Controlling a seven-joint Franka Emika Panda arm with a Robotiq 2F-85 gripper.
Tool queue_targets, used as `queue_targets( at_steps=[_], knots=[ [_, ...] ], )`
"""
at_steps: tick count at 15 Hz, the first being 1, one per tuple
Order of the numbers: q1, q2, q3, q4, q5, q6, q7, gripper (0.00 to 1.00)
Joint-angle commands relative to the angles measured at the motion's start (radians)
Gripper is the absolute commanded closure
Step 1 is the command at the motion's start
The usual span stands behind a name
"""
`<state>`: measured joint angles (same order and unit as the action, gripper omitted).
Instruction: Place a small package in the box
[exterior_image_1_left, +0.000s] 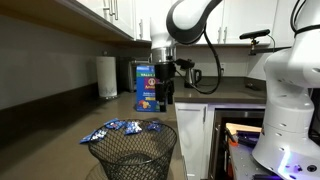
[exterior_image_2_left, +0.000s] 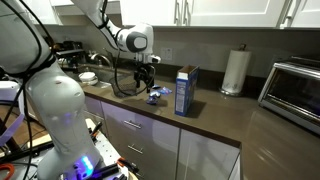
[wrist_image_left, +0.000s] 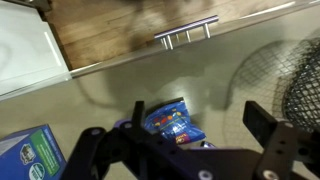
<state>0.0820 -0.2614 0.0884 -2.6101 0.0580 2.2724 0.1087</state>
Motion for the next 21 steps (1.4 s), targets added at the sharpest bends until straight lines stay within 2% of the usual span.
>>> queue_targets(
  at_steps=[1, 4, 8, 14, 15, 21],
  knots=[
    [-0.024, 0.140, 0.024, 0.115, -0.149, -0.008, 0.028, 0.00],
    [-0.016, 0.220, 0.009, 0.177, -0.214, 0.007, 0.015, 0.00],
    [-0.011, 0.317, -0.009, 0.242, -0.239, 0.028, -0.007, 0.00],
    [-0.017, 0.427, -0.028, 0.314, -0.169, 0.027, -0.086, 0.00],
    [-0.019, 0.442, -0.029, 0.325, -0.157, 0.023, -0.099, 0.03],
    [-0.037, 0.509, -0.027, 0.407, -0.037, -0.036, -0.172, 0.00]
  ],
)
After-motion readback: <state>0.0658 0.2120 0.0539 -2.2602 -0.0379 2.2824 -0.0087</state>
